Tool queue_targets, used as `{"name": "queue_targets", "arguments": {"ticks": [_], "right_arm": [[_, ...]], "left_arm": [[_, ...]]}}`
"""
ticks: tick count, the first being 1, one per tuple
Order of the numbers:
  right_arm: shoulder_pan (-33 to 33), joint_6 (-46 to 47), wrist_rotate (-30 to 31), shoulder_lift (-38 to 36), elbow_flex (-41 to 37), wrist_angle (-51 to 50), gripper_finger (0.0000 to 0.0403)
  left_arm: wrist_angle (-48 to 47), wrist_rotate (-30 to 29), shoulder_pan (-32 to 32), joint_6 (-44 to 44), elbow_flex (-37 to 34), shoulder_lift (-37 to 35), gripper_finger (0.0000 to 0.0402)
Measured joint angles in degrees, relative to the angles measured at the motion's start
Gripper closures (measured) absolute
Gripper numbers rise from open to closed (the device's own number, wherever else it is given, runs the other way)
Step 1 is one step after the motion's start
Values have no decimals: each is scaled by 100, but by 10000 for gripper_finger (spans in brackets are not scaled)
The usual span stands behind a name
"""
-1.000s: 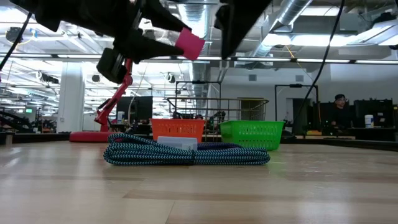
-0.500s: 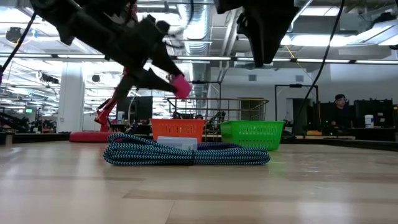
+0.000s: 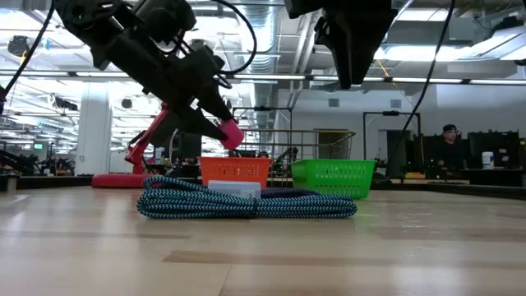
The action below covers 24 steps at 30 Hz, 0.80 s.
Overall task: Pick and place items into bin
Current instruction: Put the pink charger adapter into the orange bin, then put the white charger adapter into the orange bin
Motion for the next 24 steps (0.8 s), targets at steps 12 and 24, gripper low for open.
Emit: {"name": "queue_targets", "arguments": {"ticks": [12, 24], "right_arm": [[-2, 0, -4, 0, 0, 0, 236], [-2, 1, -8, 0, 0, 0, 239]], "left_arm": [[8, 115, 0, -152, 0, 0, 221], [17, 113, 0, -162, 0, 0, 219]]}}
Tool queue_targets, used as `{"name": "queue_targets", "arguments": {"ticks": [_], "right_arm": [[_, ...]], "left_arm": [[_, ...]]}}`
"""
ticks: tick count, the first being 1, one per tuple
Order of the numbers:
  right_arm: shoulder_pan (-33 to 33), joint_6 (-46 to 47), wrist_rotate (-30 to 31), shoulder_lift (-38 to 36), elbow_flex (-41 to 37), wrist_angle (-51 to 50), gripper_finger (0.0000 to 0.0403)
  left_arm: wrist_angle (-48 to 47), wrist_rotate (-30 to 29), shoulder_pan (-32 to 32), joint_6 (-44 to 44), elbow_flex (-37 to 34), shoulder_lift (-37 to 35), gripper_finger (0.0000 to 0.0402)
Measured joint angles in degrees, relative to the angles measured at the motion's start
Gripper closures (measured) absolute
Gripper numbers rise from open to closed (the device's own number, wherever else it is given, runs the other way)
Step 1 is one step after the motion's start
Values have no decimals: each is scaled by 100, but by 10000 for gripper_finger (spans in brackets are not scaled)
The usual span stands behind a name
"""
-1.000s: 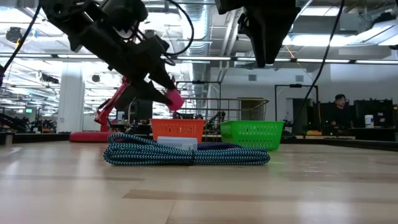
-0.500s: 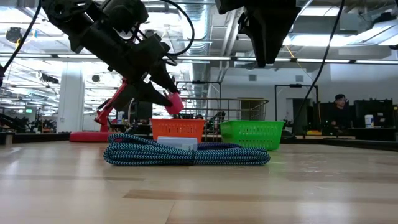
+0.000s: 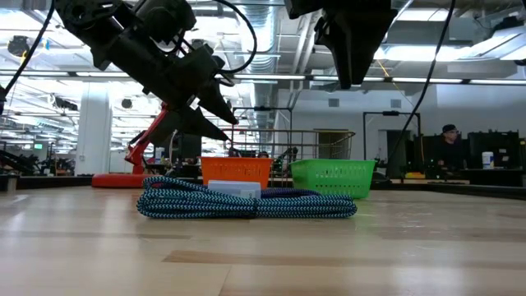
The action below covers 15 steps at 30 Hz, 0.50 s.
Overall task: Pick and place items into bin
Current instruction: Put the white charger adapter into the orange bin
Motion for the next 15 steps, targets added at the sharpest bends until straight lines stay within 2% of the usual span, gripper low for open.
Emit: {"name": "queue_targets", "arguments": {"ticks": [6, 10, 15], "right_arm": [[23, 0, -2, 0, -2, -338, 241], [93, -5, 234, 0, -5, -786, 244], [201, -250, 292, -396, -202, -553, 249]], "left_arm": [[-73, 0, 0, -204, 2, 0, 219], [-192, -5, -42, -209, 2, 0, 219], [-214, -39, -198, -292, 2, 0, 219]]}}
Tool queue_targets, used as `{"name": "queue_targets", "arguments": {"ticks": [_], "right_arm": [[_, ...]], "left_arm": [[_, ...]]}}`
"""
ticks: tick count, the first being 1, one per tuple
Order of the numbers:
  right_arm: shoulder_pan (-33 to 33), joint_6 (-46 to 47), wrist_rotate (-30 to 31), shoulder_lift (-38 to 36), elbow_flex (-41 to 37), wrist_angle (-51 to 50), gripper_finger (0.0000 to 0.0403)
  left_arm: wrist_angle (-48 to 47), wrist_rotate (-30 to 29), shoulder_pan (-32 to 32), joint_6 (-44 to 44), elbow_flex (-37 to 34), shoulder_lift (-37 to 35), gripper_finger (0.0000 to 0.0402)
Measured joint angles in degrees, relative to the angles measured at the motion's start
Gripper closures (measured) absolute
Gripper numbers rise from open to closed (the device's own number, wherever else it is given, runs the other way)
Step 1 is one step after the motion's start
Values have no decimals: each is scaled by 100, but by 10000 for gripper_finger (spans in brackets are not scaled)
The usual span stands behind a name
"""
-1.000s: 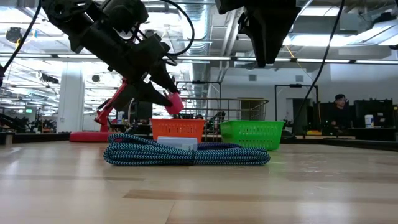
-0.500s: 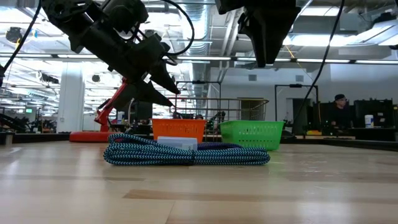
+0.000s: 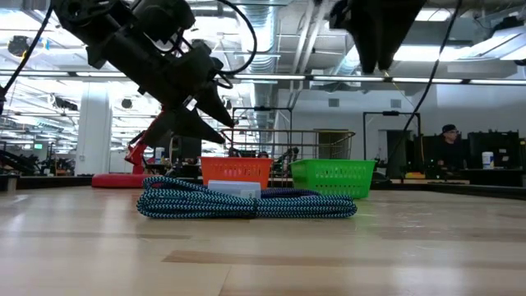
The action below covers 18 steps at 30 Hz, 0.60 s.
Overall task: Pick and place items into bin
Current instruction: Put the white charger adapter into the orange bin
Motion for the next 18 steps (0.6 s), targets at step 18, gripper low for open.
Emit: {"name": "queue_targets", "arguments": {"ticks": [18], "right_arm": [[-24, 1326, 884, -4236, -4317, 3733, 252]], "left_arm": [[-2052, 197, -1069, -2194, 859, -2, 219]]}}
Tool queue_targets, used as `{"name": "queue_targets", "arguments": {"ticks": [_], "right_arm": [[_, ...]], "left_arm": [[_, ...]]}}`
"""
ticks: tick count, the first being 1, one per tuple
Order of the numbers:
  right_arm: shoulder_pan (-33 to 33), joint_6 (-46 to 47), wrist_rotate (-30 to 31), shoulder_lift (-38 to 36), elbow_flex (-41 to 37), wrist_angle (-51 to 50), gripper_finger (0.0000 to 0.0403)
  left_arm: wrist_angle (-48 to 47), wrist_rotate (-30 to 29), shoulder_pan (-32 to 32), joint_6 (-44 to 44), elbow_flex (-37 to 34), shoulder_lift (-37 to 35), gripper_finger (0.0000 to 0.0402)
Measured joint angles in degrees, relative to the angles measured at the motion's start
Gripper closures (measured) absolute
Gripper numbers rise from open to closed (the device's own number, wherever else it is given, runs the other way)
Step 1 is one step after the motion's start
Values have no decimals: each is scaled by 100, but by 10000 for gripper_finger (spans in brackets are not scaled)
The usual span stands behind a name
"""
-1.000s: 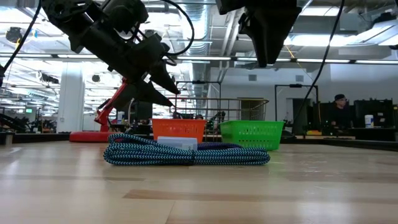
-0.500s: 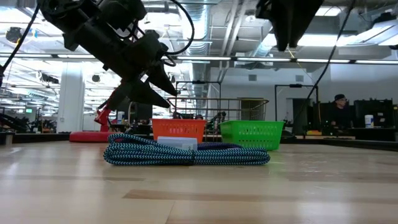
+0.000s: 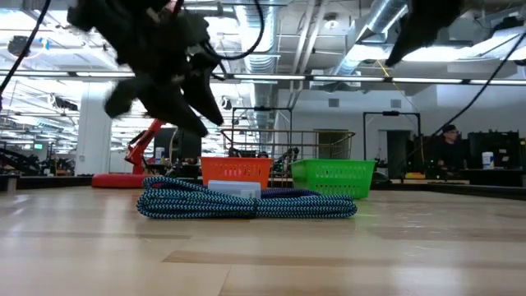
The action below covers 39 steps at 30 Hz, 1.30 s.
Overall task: Pick and place items into bin
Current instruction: Put the white charger adapter into the orange bin
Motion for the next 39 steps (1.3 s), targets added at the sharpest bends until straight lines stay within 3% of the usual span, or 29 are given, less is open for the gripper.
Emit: {"name": "queue_targets", "arguments": {"ticks": [6, 9, 14, 18, 28, 33, 39], "right_arm": [[0, 242, 24, -454, -893, 998, 249], [0, 321, 177, -485, -1194, 1483, 249], [0, 710, 1040, -457, -1628, 2055, 252], [15, 1186, 1722, -460, -1965, 2393, 252], [366, 2689, 2676, -465, -2456, 2529, 250], [627, 2885, 2842, -463, -2482, 2544, 249], [874, 3018, 2849, -463, -2482, 2542, 245]], "left_arm": [[-1896, 1096, -255, -152, 1229, 0, 219], [-2304, 1393, -363, -11, 1694, -2, 219], [-2456, 1841, -405, -67, 2191, -9, 219], [-2086, 1869, -405, -187, 2249, -9, 219], [-1859, 1648, -402, -157, 2251, -4, 219], [-1667, 1441, -402, -1618, 2249, -4, 219], [-1733, 1455, -337, -2682, 2247, -4, 219]]}}
